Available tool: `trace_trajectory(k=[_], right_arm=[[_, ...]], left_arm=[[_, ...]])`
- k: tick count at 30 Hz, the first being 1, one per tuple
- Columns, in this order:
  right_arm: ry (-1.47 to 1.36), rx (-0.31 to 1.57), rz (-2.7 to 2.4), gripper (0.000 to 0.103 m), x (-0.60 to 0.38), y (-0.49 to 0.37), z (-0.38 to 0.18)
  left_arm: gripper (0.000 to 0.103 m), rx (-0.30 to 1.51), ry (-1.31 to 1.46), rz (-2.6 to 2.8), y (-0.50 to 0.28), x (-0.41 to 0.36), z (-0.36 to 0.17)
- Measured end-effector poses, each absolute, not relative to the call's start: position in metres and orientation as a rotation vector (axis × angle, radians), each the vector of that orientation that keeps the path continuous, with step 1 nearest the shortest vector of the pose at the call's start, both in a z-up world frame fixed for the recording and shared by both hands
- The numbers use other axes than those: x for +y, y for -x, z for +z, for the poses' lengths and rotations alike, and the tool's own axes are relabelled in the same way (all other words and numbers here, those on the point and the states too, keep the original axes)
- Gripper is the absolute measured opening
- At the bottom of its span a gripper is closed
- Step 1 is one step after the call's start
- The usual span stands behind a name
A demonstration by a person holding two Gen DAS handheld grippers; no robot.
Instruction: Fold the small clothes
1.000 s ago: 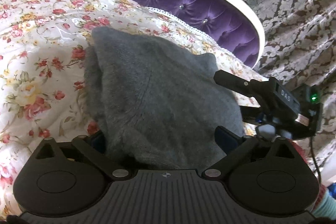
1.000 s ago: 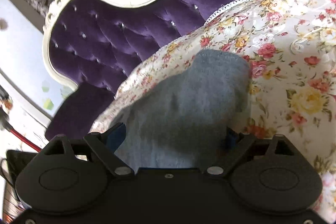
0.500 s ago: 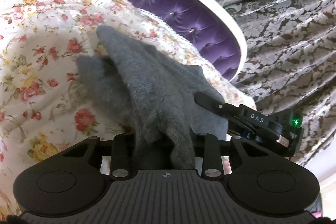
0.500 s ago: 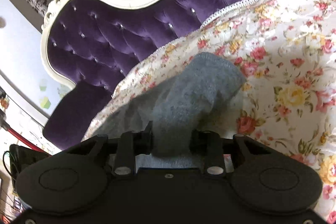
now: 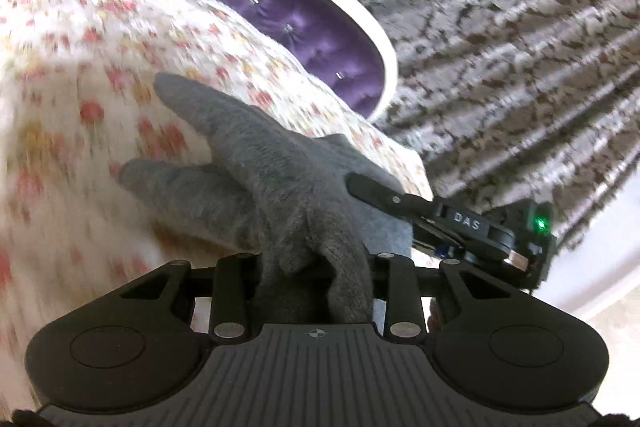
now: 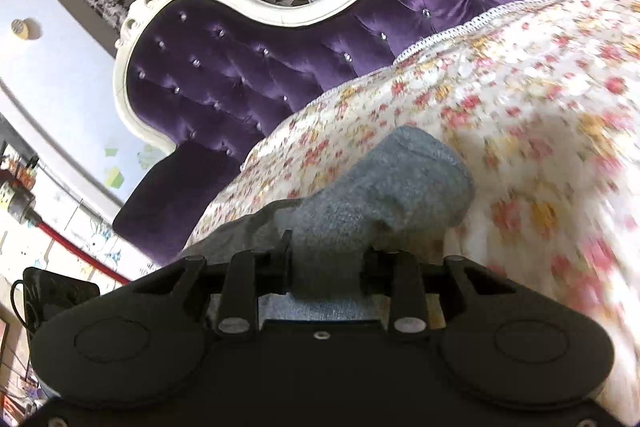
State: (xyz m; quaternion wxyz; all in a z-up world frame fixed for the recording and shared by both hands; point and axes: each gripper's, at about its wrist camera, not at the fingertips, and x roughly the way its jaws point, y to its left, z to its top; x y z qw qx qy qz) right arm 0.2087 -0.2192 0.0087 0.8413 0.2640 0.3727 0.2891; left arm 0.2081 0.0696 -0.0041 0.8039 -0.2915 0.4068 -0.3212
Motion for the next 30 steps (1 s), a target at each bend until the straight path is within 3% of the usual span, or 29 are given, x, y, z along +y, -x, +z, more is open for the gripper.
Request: trace_trajectory(k=[8,10,13,19,26,30], right_arm=[[-0.461,0.861,0.558,0.047,-0.254,-0.129,-0.019],[-0.393,0.876,0.476,0.048,-0.258,-0.119,-0.036],[-0.398,0.858,0.416,0.059,-0.269,-0.111,-0.049],[-0.484,0.804,0.432,0.062,-0.281,-0.098,-0.056],[-0.494,0.788,0.476,0.066,-0.283,-0.078,-0.057],[-0.465,0.78,0.5,0.067,-0.28,-0.068,-0.056]], left_arm=[[0.039,1.015,0.482,-0.652,-0.126,0.049,-0.041],[0.042,0.998,0.41,-0.593,-0.113,0.052,-0.053],[0.046,0.967,0.44,-0.541,-0.101,0.066,-0.063],[0.05,0.904,0.523,-0.516,-0.095,0.084,-0.064],[0.09,0.75,0.566,-0.454,-0.11,0.099,-0.042],[0.093,0.837,0.572,-0.453,-0.135,0.091,-0.058]])
